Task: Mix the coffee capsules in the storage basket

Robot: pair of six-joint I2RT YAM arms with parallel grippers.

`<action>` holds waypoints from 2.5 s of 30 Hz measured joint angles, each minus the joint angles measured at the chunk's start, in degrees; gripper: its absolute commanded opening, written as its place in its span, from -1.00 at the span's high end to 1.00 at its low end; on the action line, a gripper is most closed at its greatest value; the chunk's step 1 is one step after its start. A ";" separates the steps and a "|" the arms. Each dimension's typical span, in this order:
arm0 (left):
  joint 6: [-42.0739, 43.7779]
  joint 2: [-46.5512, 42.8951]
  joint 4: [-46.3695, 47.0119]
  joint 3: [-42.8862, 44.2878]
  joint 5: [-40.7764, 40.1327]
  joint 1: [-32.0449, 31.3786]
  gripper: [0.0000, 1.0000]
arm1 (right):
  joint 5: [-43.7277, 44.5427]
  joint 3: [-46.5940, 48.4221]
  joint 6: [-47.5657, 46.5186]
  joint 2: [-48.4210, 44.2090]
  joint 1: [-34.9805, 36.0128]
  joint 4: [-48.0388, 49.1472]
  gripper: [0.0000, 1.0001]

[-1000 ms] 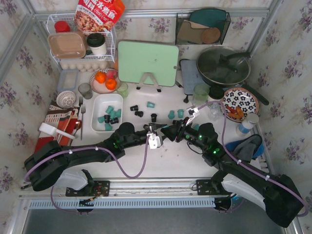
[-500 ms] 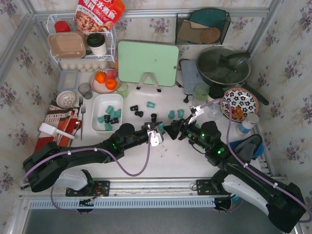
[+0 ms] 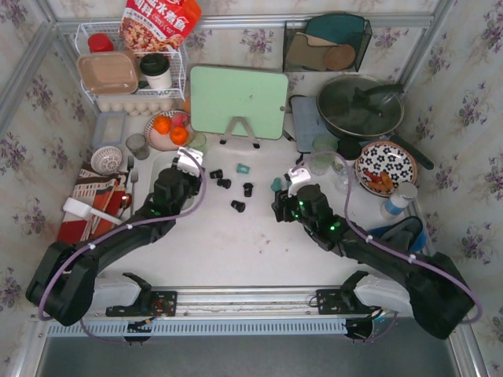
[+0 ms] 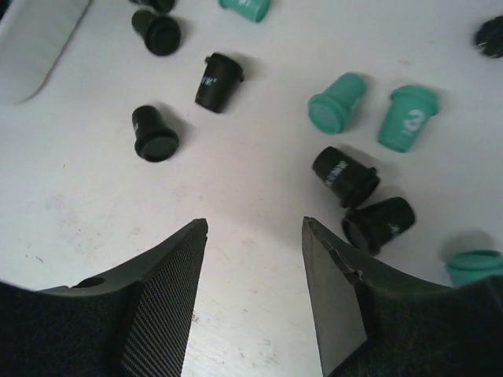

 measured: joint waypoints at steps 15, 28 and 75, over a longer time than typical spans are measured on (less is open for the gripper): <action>-15.87 4.20 -11.85 3.32 -4.44 12.70 0.34 | -8.52 11.76 -7.15 27.71 5.70 14.34 -0.15; -30.45 9.29 -26.69 8.98 0.17 19.67 -0.01 | -6.78 30.62 -15.76 43.28 7.56 2.10 -0.06; 2.32 -0.59 1.46 -3.28 30.45 -9.09 -0.49 | -2.49 6.91 0.59 3.23 7.43 9.01 0.51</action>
